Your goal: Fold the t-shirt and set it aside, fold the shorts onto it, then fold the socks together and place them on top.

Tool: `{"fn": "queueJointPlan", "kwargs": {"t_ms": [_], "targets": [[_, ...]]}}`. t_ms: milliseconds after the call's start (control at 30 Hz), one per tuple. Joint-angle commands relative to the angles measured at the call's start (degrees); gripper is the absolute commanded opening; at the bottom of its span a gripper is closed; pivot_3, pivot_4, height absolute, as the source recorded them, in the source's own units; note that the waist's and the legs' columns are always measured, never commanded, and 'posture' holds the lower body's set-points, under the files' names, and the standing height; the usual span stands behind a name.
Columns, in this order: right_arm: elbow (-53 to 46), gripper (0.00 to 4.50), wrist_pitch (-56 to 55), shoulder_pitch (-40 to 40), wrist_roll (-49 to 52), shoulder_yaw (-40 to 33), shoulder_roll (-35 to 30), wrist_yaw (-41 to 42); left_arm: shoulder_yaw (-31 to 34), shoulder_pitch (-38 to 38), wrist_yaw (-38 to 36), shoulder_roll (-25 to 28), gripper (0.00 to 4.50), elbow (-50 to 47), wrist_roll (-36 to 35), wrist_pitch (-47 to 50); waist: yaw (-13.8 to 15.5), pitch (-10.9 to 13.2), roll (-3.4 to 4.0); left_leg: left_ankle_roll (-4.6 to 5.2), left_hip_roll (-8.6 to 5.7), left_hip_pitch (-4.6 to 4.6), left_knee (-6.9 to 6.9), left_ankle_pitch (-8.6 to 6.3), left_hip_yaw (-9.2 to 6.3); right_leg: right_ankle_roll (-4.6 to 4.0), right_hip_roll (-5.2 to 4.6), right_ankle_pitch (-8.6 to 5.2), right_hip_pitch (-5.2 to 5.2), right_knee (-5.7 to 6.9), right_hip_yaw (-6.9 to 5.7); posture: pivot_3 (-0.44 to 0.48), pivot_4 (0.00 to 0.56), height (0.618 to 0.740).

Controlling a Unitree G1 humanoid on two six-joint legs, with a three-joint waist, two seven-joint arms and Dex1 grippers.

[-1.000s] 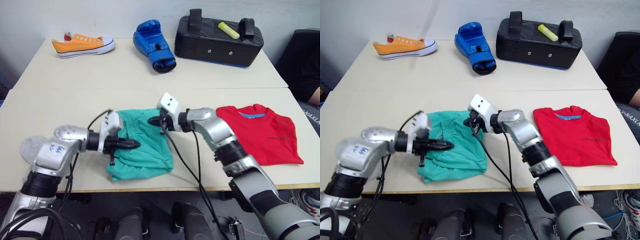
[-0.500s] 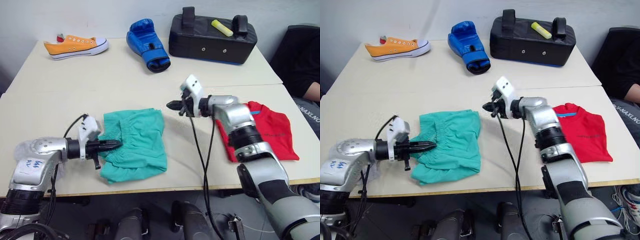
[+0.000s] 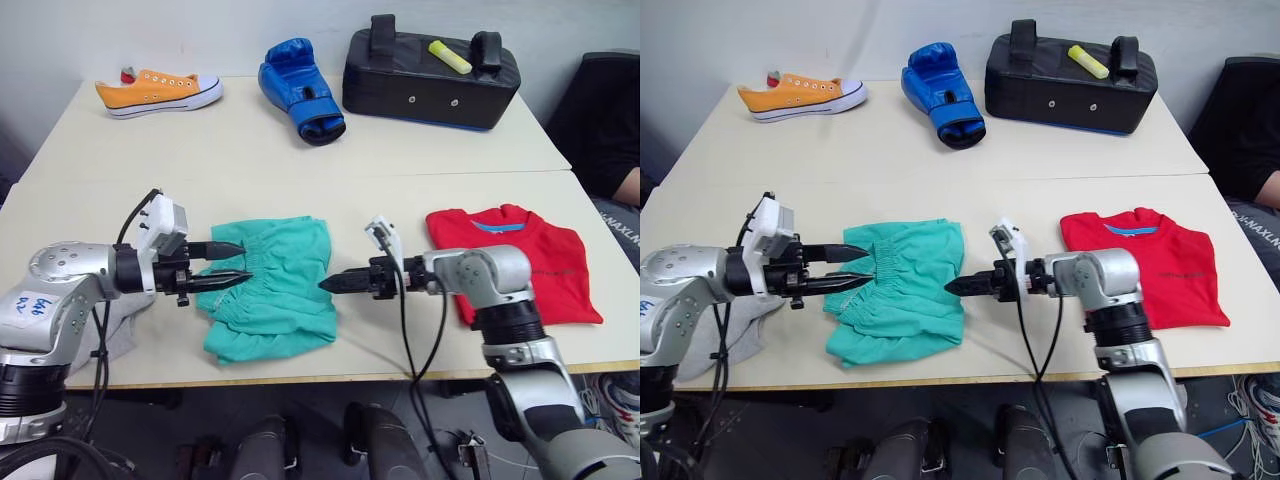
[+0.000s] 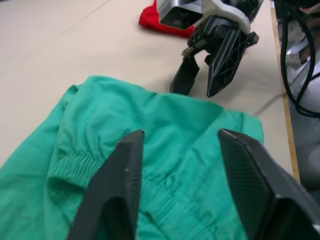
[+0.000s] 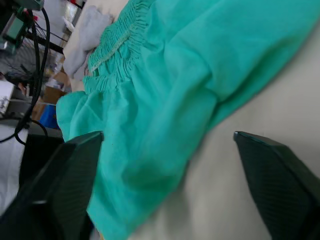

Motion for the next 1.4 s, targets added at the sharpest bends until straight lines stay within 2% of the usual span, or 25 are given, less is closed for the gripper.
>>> {"fn": "queueJointPlan", "kwargs": {"t_ms": [33,100,300,333,433,633,767,800,867,933,1033,1133,1267,1400], "targets": [[4.07,4.50,-2.60,-1.71,0.39,-0.49,4.11,-2.14,2.92,0.26,-0.51,1.90,3.75,-1.39,-1.49,0.35,-0.05,-0.03,-0.05,0.00,0.00,0.00,0.00,0.00,0.00,0.00,0.00,0.00,0.01,-0.01,0.00,0.000,0.150,0.740],[6.32,4.50,-3.61,-2.79,0.26,0.03,6.28,-2.47,3.18,0.15,-0.49,2.43,4.40,-1.34,-1.45,0.39,-0.12,-0.03,-0.05,0.01,0.00,0.00,0.00,-0.01,0.00,0.01,0.00,0.00,0.02,0.04,0.02,0.000,0.150,0.740],[12.11,4.50,-7.24,-5.44,-1.09,1.37,11.26,-3.52,3.61,-0.37,0.07,3.54,4.46,-0.52,-1.23,0.20,-0.38,-0.03,-0.04,0.00,0.01,0.00,-0.01,0.00,0.00,0.00,0.03,0.00,0.01,0.14,0.01,0.000,0.150,0.740],[12.98,4.32,-7.74,-5.77,-1.37,1.25,11.72,-3.98,3.78,-0.21,0.13,3.64,4.49,-0.94,-1.57,0.56,-0.39,-0.03,-0.04,0.00,0.01,0.00,-0.01,0.00,0.00,0.00,0.03,0.00,0.00,0.14,0.01,0.000,0.150,0.740],[14.39,3.62,-9.10,-6.21,-2.03,1.20,12.08,-4.79,4.22,0.50,0.10,3.73,4.50,-2.31,-2.72,1.87,-0.40,-0.02,-0.04,-0.01,0.01,0.00,-0.01,-0.01,0.00,0.00,0.03,0.00,0.00,0.14,0.01,0.000,0.150,0.740],[13.03,1.39,-10.48,-5.98,-2.72,1.71,11.15,-4.49,3.92,0.69,-0.09,3.31,4.50,-2.28,-2.52,1.54,-0.42,-0.02,-0.03,-0.15,0.01,-0.02,-0.02,-0.09,0.00,0.00,0.03,0.00,-0.01,0.13,0.02,0.000,0.150,0.740],[6.31,0.03,-8.94,-4.84,-2.37,2.54,7.49,-3.87,3.27,-1.76,-0.26,2.41,4.50,-2.02,-4.45,3.18,-0.06,-0.02,-0.03,-0.23,0.00,0.00,-0.02,-0.12,0.00,0.01,0.01,0.00,0.01,0.12,0.03,0.000,0.150,0.740],[4.56,0.03,-8.26,-4.42,-2.07,2.71,6.58,-3.80,3.28,-2.07,-0.41,2.18,4.50,-2.17,-5.15,3.78,0.18,-0.02,-0.03,-0.24,-0.02,0.00,-0.01,-0.13,-0.03,0.01,0.00,0.00,0.01,0.10,0.03,0.000,0.150,0.740],[-0.91,0.03,-5.32,-3.32,-0.77,2.92,3.41,-3.44,3.86,-3.50,-0.09,1.04,4.50,-2.77,-9.51,7.60,0.33,0.00,-0.01,-0.24,-0.06,-0.04,-0.01,-0.13,-0.08,0.01,-0.04,0.01,0.01,0.07,0.03,0.000,0.150,0.740],[-9.89,0.03,1.34,-2.47,2.47,-0.13,-2.97,-3.50,3.24,-5.70,-0.90,-0.11,4.50,-3.30,-13.93,11.09,0.39,0.03,0.02,-0.19,-0.08,-0.09,-0.01,-0.14,-0.08,0.05,-0.07,0.03,0.01,0.05,0.02,0.000,0.150,0.740],[-17.73,0.03,6.88,-1.62,5.90,-3.21,-9.44,-3.71,2.22,-7.57,-1.37,-1.11,4.50,-3.53,-15.99,12.81,0.29,0.06,0.04,0.13,-0.10,-0.20,0.00,0.00,-0.10,0.13,-0.07,0.07,0.00,-0.10,0.00,0.000,0.150,0.740],[-25.46,0.03,8.19,0.77,8.66,-6.63,-27.68,2.76,-1.89,-11.68,-1.41,-4.44,4.50,-6.11,-16.86,12.38,0.50,0.13,0.08,0.13,-0.10,-0.18,-0.02,0.00,-0.08,0.14,-0.04,0.07,0.04,-0.19,-0.03,0.000,0.150,0.740],[-22.04,0.03,2.20,4.41,7.57,-9.53,-47.34,11.31,-5.88,-13.67,-2.69,-7.47,4.50,-8.31,-16.73,11.43,1.51,0.18,0.12,0.25,-0.13,-0.15,-0.01,-0.08,0.00,0.19,-0.02,0.06,0.09,-0.48,-0.03,0.000,0.150,0.740],[-10.67,0.03,-11.02,9.97,0.19,-9.02,-60.21,17.69,-8.74,-14.64,-3.19,-9.41,4.50,-7.49,-15.03,10.26,1.60,0.25,0.01,0.22,-0.06,-0.04,0.00,-0.12,0.09,0.20,0.06,0.06,0.14,-0.51,0.01,0.000,0.150,0.740]]}}
